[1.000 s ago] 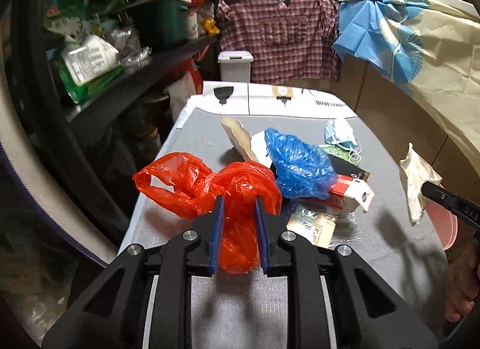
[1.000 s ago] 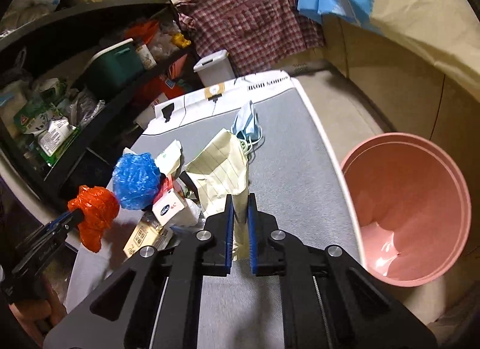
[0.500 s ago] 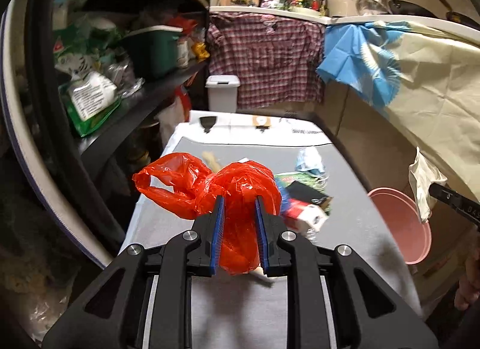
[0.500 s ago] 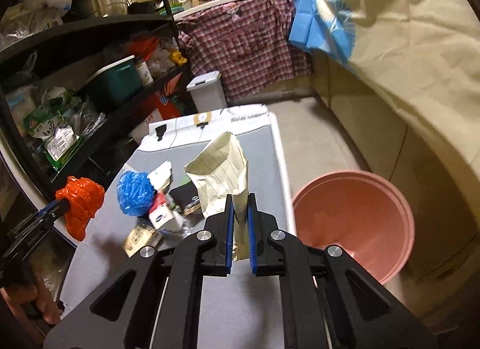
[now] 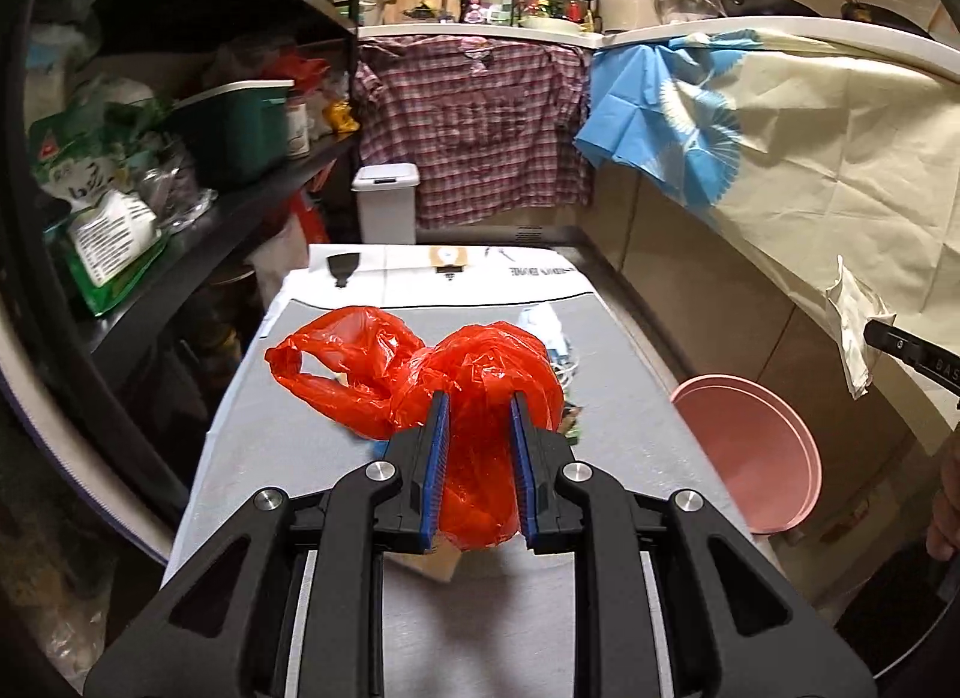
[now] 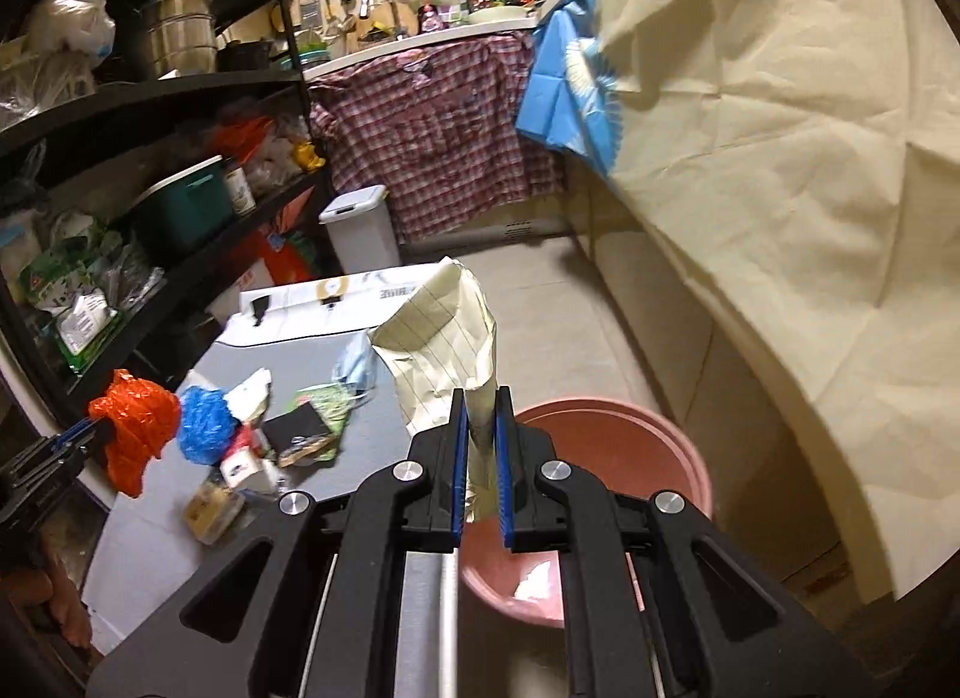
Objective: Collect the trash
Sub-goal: 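Lift the red bag with the left tool while the right tool carries the cream paper bag over the bucket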
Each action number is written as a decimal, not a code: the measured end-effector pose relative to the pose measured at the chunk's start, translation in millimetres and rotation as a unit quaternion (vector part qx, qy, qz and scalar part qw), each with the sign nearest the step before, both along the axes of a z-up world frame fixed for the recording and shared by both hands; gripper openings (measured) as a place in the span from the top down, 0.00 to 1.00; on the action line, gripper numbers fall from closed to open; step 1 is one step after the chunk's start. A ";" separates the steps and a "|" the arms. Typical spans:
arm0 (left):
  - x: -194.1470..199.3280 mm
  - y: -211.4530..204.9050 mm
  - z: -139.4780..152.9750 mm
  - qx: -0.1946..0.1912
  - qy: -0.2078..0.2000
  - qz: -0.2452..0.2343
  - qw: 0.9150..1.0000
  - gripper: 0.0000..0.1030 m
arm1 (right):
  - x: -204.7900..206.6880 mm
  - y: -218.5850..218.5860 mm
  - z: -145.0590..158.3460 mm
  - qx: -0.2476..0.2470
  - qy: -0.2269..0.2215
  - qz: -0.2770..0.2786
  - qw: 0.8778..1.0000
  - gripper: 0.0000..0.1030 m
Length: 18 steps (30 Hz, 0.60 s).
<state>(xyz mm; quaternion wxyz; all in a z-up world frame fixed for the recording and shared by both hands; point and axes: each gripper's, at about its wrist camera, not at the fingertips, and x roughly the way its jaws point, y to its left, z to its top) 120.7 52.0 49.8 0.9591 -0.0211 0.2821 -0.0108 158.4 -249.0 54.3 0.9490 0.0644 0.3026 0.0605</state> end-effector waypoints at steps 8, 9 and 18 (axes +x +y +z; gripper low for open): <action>10.8 -26.1 1.2 -0.003 0.002 -0.024 1.000 0.81 | 3.0 -33.9 -3.2 -0.026 -0.004 -0.030 0.999 0.91; 12.7 -30.6 1.6 -0.004 0.002 -0.028 1.000 0.81 | 3.6 -38.1 -4.3 -0.025 -0.004 -0.033 0.999 0.91; 30.1 -73.6 2.9 -0.016 0.001 -0.068 0.998 0.81 | 5.5 -62.7 -23.3 -0.008 0.010 -0.064 0.998 0.91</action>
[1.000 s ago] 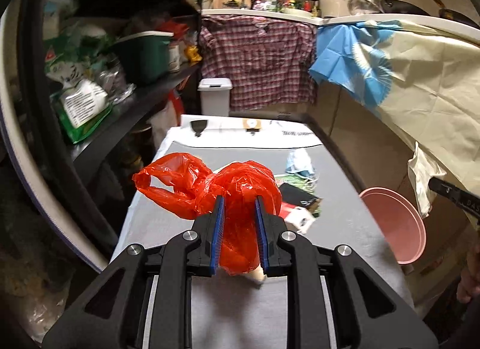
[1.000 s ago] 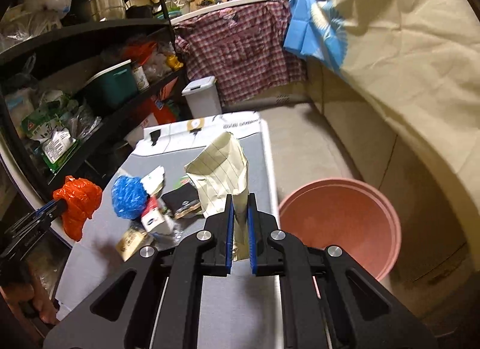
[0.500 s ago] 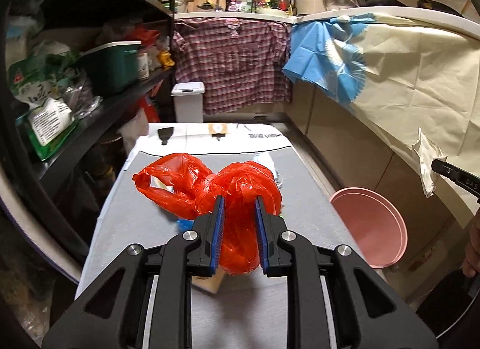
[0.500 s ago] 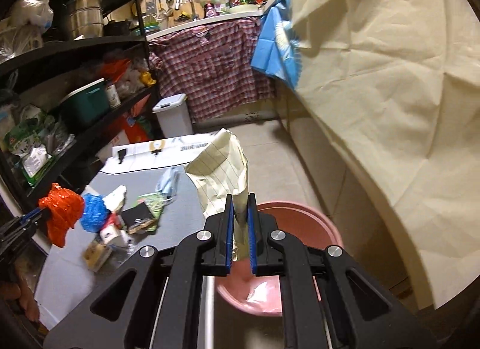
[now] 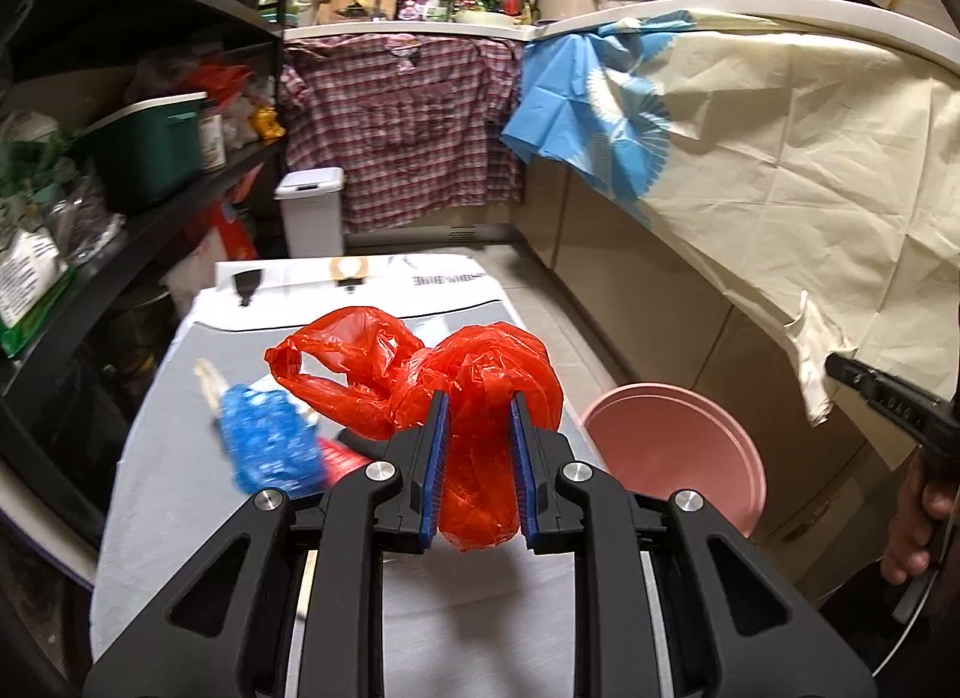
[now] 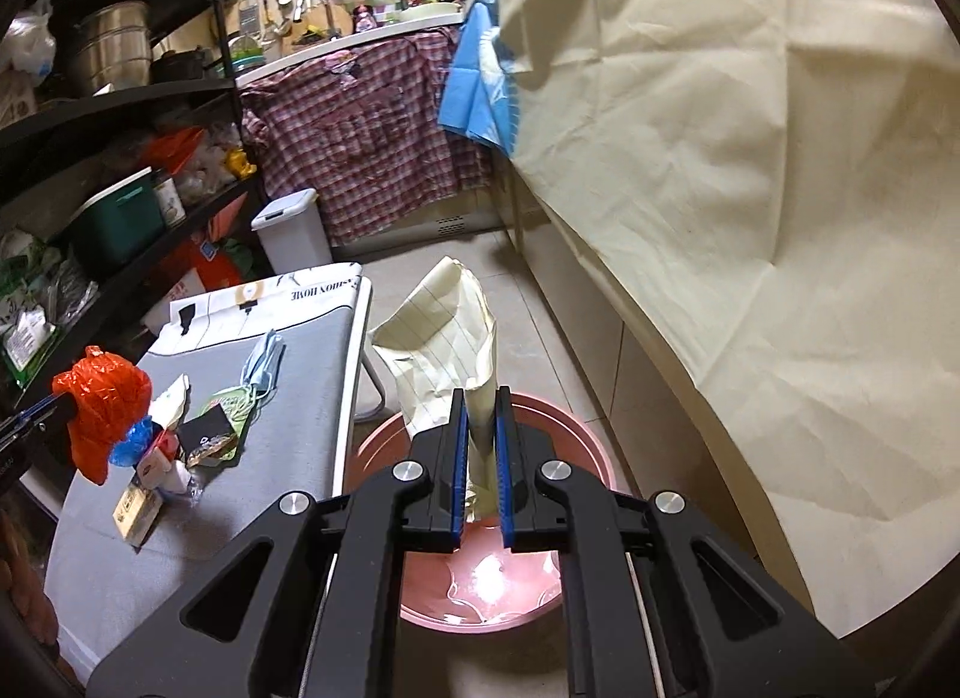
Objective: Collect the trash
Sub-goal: 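Lift the red bag with the left tool while the right tool carries the cream paper bag over the bucket, then open both tools over the pink bucket to drop both bags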
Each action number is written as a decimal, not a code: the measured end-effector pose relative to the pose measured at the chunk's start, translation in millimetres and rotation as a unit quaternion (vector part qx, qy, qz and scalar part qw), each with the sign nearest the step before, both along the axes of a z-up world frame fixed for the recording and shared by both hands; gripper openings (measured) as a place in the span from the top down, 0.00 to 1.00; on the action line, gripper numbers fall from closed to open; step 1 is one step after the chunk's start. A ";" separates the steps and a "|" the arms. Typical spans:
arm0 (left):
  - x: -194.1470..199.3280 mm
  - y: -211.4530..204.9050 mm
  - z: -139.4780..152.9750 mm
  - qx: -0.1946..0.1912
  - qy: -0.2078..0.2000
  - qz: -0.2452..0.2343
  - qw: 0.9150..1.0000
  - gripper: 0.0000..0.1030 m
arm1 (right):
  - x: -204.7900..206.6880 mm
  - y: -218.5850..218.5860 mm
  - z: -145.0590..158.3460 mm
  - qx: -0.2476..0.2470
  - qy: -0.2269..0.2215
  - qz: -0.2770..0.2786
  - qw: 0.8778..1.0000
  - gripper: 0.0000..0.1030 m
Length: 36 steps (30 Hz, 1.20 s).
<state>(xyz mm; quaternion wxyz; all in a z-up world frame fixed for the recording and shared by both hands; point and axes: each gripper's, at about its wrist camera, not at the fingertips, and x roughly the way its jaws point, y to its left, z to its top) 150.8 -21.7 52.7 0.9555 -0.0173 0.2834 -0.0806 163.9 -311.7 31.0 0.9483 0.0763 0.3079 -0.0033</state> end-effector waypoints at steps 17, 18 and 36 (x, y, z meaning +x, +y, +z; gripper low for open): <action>33.7 -69.9 -15.6 -0.016 0.006 -0.079 0.997 0.81 | 16.0 -8.7 -19.9 -0.010 0.017 -0.017 1.000 0.91; 34.8 -71.9 -16.3 -0.019 0.004 -0.084 0.996 0.81 | 17.1 -8.2 -20.9 -0.011 0.019 -0.016 1.000 0.91; 57.3 -112.0 -41.2 -0.025 0.031 -0.156 0.987 0.81 | 32.6 -3.3 -32.3 -0.030 0.038 -0.013 0.999 0.90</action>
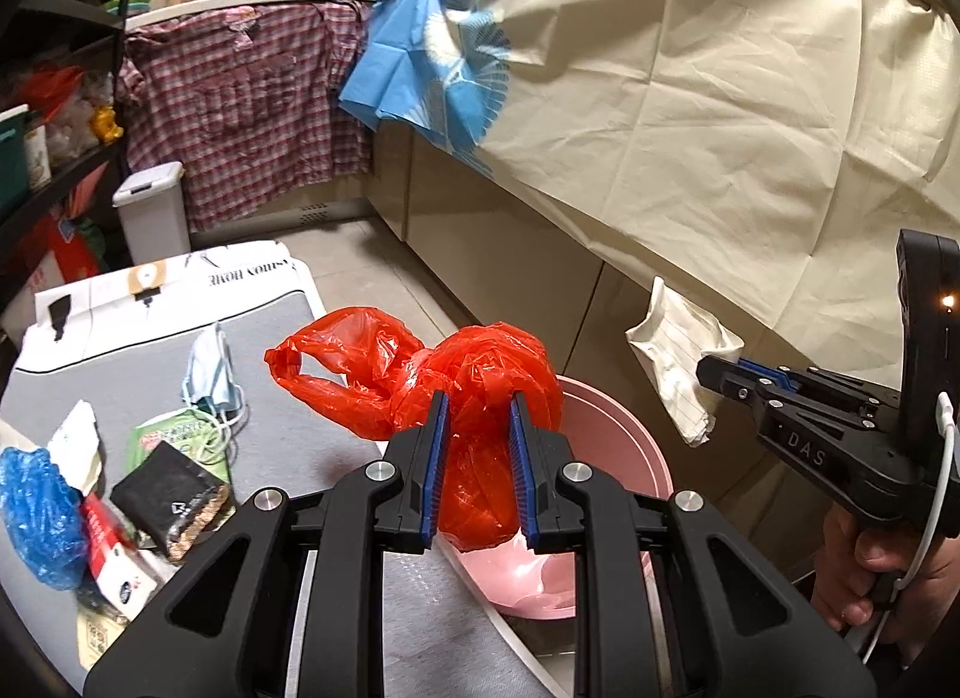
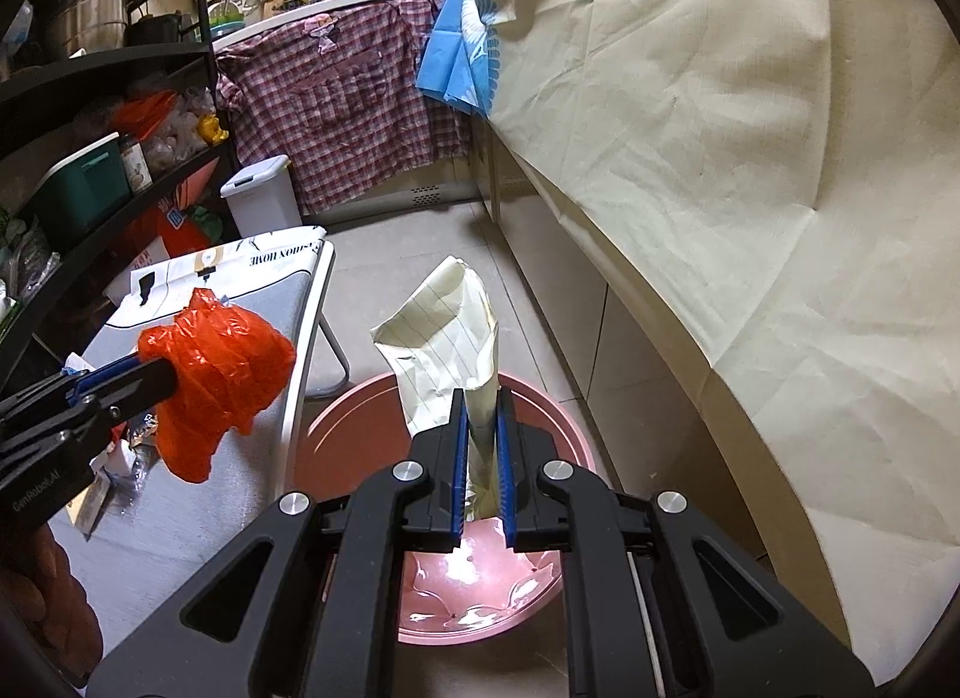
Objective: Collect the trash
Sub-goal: 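Open both tools over the pink bucket to drop both bags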
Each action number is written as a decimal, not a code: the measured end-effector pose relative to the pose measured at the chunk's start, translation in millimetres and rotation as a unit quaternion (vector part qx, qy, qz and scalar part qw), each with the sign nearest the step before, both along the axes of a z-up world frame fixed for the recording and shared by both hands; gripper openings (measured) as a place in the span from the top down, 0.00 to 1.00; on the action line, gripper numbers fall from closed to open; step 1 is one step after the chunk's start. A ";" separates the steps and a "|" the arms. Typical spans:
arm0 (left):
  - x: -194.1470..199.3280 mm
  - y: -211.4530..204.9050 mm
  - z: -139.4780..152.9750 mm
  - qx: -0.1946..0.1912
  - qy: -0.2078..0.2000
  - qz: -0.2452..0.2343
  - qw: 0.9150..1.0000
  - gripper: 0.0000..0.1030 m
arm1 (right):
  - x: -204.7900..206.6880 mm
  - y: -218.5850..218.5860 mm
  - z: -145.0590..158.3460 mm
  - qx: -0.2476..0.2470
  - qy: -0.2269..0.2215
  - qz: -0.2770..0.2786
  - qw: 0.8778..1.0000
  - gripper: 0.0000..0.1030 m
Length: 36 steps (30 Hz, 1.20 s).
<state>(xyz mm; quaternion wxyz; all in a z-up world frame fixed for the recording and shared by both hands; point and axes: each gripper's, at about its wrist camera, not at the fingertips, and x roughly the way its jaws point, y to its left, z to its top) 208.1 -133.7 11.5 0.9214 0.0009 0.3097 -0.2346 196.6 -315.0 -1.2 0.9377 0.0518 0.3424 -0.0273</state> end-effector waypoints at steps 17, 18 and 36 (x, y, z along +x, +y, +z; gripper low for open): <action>10.2 -15.9 -12.3 0.006 0.015 -0.019 1.000 0.80 | 6.0 1.9 -5.5 -0.012 0.008 0.002 1.000 0.88; 10.2 -16.3 -12.4 0.005 0.016 -0.021 1.000 0.79 | 5.9 1.9 -5.5 -0.012 0.008 0.001 1.000 0.88; -2.5 14.2 1.4 0.000 0.010 0.001 1.000 0.58 | 0.8 -3.2 -4.2 -0.022 -0.006 -0.015 1.000 0.46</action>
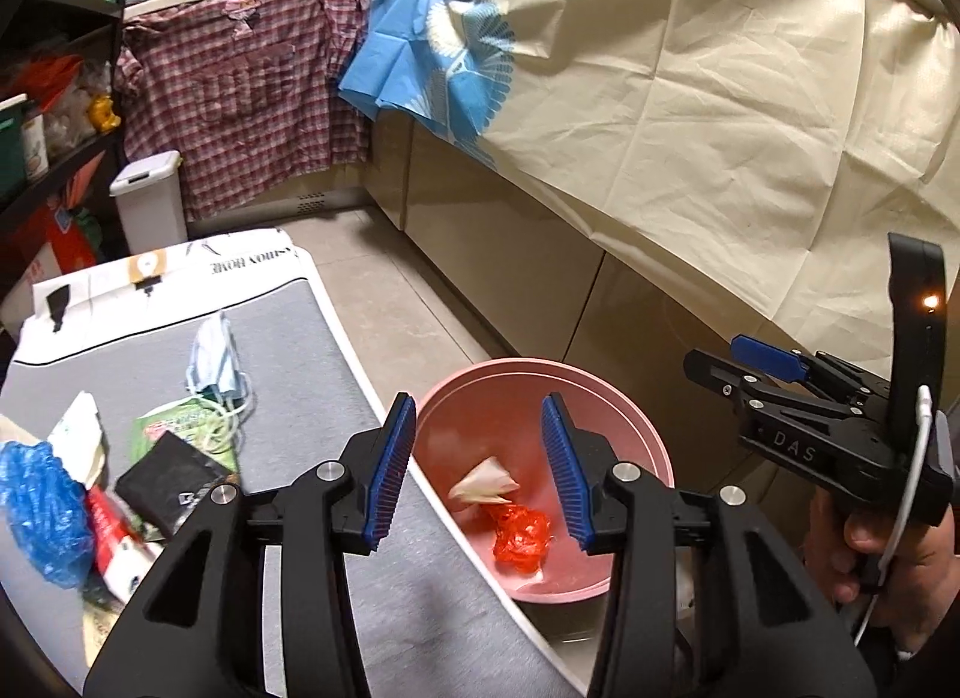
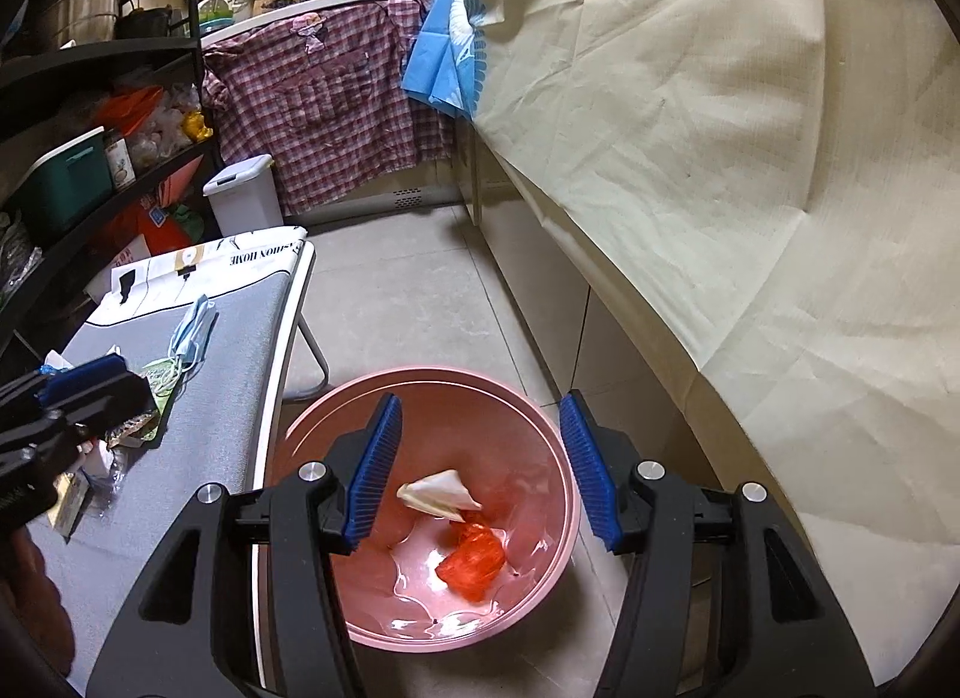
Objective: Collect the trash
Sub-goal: 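Open both tools over the pink bucket to drop both bags, then move the left tool to the blue plastic bag while the right tool reaches the FRONT tissue box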
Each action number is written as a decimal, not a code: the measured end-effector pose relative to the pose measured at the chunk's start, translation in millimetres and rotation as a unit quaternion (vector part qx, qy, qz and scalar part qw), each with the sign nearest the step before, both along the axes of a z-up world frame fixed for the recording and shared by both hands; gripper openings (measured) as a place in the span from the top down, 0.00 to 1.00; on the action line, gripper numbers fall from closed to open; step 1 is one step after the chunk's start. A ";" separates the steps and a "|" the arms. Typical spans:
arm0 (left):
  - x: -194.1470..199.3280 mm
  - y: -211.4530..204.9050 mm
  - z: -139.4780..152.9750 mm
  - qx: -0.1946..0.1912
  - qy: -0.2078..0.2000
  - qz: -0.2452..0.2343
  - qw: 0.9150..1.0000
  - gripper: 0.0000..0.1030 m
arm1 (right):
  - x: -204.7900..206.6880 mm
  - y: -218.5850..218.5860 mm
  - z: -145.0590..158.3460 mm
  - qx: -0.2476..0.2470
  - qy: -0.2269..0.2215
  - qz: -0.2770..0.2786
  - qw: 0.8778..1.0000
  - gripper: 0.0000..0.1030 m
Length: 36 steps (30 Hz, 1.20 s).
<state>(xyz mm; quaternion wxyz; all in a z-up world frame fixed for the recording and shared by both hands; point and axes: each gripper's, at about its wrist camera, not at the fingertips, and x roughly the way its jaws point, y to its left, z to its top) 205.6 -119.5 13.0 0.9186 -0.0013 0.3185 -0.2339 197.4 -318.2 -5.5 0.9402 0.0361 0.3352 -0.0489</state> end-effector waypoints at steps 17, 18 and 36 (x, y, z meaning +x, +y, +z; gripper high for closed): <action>-28.4 83.0 25.2 -0.005 -0.017 0.076 0.997 0.58 | -19.7 32.6 15.2 0.007 -0.030 0.049 0.998 0.47; -30.2 89.4 26.7 -0.006 -0.017 0.081 0.997 0.58 | -20.7 38.0 16.4 0.007 -0.031 0.055 0.998 0.47; -44.6 216.0 31.6 -0.021 -0.016 0.196 0.980 0.78 | -26.0 145.1 26.7 0.046 -0.059 0.172 0.982 0.70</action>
